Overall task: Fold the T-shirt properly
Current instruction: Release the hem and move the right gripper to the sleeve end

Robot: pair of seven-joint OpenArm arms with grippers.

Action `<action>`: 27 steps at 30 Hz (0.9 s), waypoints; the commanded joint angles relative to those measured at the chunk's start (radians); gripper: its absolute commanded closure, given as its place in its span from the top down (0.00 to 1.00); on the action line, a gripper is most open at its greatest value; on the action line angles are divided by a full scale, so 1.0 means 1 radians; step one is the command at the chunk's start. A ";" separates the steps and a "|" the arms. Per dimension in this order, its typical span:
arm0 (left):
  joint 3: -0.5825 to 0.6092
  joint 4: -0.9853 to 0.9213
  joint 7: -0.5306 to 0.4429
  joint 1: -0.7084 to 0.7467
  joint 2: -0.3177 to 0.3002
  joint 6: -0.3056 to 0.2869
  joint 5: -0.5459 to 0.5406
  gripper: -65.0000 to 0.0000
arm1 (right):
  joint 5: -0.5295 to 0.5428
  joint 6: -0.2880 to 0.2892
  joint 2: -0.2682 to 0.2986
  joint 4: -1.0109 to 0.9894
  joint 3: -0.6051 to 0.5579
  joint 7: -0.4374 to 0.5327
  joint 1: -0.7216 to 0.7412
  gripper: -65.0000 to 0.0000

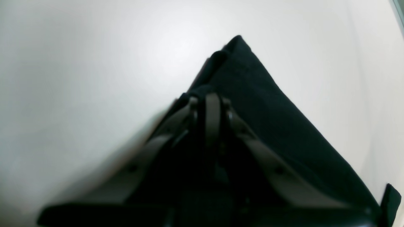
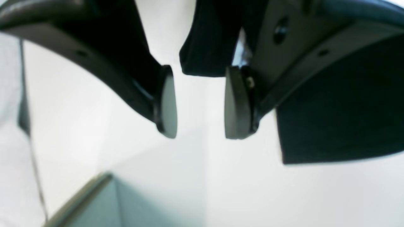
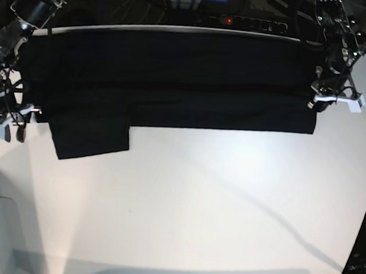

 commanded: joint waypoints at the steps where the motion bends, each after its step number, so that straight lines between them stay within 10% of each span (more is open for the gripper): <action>1: -0.005 0.015 -0.015 -0.003 -0.015 -0.006 -0.008 0.00 | 0.014 0.007 -0.006 0.030 -0.009 0.000 0.006 0.41; 13: -0.005 0.015 -0.015 -0.006 -0.015 -0.006 -0.017 0.01 | 0.011 0.007 -0.038 0.010 -0.208 -0.107 0.054 0.56; 20: -0.005 0.015 -0.015 -0.001 -0.015 0.002 -0.017 0.26 | 0.008 0.007 -0.021 -0.194 -0.207 -0.107 0.152 0.56; 27: -0.008 0.015 -0.015 -0.003 -0.015 0.004 -0.015 0.29 | 0.008 0.007 -0.024 -0.202 -0.207 -0.107 0.138 0.54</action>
